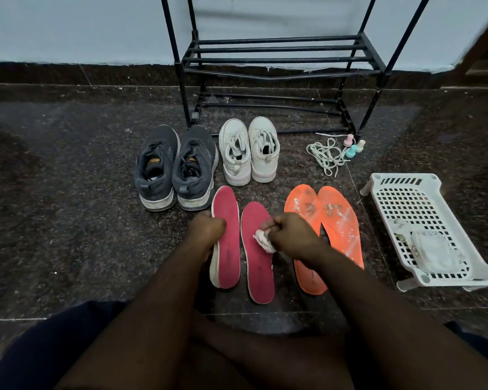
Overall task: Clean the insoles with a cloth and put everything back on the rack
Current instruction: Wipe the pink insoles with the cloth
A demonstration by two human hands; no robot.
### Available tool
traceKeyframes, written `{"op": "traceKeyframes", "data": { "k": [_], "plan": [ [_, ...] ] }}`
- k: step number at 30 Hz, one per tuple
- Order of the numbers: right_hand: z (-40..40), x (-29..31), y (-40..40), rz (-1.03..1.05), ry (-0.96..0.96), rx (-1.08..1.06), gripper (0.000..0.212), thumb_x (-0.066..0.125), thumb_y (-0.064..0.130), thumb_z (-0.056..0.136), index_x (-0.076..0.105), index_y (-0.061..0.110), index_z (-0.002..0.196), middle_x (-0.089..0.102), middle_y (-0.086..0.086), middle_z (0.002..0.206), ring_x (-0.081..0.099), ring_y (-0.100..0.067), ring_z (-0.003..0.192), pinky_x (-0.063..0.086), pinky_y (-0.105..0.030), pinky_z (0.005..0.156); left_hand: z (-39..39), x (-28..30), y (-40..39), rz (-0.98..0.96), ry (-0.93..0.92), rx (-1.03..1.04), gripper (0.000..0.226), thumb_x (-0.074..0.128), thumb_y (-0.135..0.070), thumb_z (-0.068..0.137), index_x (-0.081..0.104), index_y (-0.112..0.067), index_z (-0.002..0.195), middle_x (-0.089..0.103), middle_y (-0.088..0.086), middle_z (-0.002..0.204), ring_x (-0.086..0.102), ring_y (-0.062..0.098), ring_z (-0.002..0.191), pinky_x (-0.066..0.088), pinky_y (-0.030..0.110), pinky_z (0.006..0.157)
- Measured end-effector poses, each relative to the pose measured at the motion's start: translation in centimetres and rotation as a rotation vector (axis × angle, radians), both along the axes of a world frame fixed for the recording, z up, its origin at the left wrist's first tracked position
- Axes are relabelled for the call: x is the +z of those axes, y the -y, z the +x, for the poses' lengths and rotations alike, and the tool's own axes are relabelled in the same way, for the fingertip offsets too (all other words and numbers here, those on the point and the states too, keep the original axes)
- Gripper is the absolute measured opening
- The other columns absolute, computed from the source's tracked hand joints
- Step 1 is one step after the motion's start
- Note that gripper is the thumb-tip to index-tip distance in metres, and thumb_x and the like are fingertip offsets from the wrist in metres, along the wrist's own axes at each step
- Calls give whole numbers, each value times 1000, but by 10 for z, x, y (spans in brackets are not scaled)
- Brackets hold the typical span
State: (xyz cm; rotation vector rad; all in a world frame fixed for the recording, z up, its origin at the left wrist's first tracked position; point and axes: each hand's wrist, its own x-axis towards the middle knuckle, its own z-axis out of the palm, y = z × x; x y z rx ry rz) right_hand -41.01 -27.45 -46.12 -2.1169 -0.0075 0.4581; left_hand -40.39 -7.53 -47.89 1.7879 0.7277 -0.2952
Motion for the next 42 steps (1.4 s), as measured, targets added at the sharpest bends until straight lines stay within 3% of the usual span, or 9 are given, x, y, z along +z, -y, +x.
{"op": "traceKeyframes", "data": {
  "k": [5,11,15,18,22,25,27,32,42],
  "plan": [
    [10,44,-6,435,89,-231,26,61,-7,86,70,18,89,67,-5,73,59,-14,60,51,-28,61,-1,46,13,-276,127,28,15,47,0,77,57,-12,78,56,3,63,55,22,58,46,27,54],
    [10,56,-4,423,195,-287,17,65,-1,86,73,9,99,72,-3,79,63,-7,63,49,-26,62,-14,61,35,-630,187,-36,33,41,8,81,61,-3,104,66,13,87,66,23,74,59,44,71],
    [9,58,-5,431,201,-290,18,65,-1,85,73,10,97,73,-6,82,66,-11,67,53,-32,66,-16,62,41,-941,159,41,40,51,-26,95,60,2,122,68,20,98,66,30,81,53,45,82],
    [1,61,-10,397,203,-211,20,66,0,83,73,16,93,73,-6,83,68,-16,69,57,-37,67,-15,62,46,-1153,101,47,71,36,-61,99,69,-1,117,69,24,116,70,37,97,47,52,95],
    [-3,69,-16,142,504,-168,18,65,7,87,73,17,99,72,5,88,69,-14,72,55,-25,70,-18,61,48,-1185,110,58,64,36,-59,100,66,-6,120,72,18,109,68,32,96,49,46,89],
    [-8,71,-26,-62,722,24,19,64,11,86,75,11,102,69,-1,94,61,-13,88,45,-16,82,-20,61,54,-1209,107,50,66,35,-57,101,76,-6,99,74,14,92,72,28,88,57,38,82],
    [-11,63,-32,-176,754,151,18,60,12,84,74,8,94,66,-7,86,62,-23,82,49,-34,75,-23,61,58,-1233,84,24,66,35,-59,99,77,-8,89,73,12,87,72,25,85,58,35,79],
    [17,66,-5,-305,772,-63,19,58,12,82,75,9,90,67,-9,86,63,-28,80,52,-38,72,-26,57,62,-1183,8,-86,61,38,-61,96,76,-14,101,66,11,86,60,21,65,40,19,43],
    [12,70,-4,-339,767,-37,15,63,7,80,75,11,90,70,-8,87,64,-27,83,50,-34,76,-27,61,61,-1140,8,-119,62,37,-60,99,77,-13,98,65,11,87,61,21,61,40,18,38]
  ]
}}
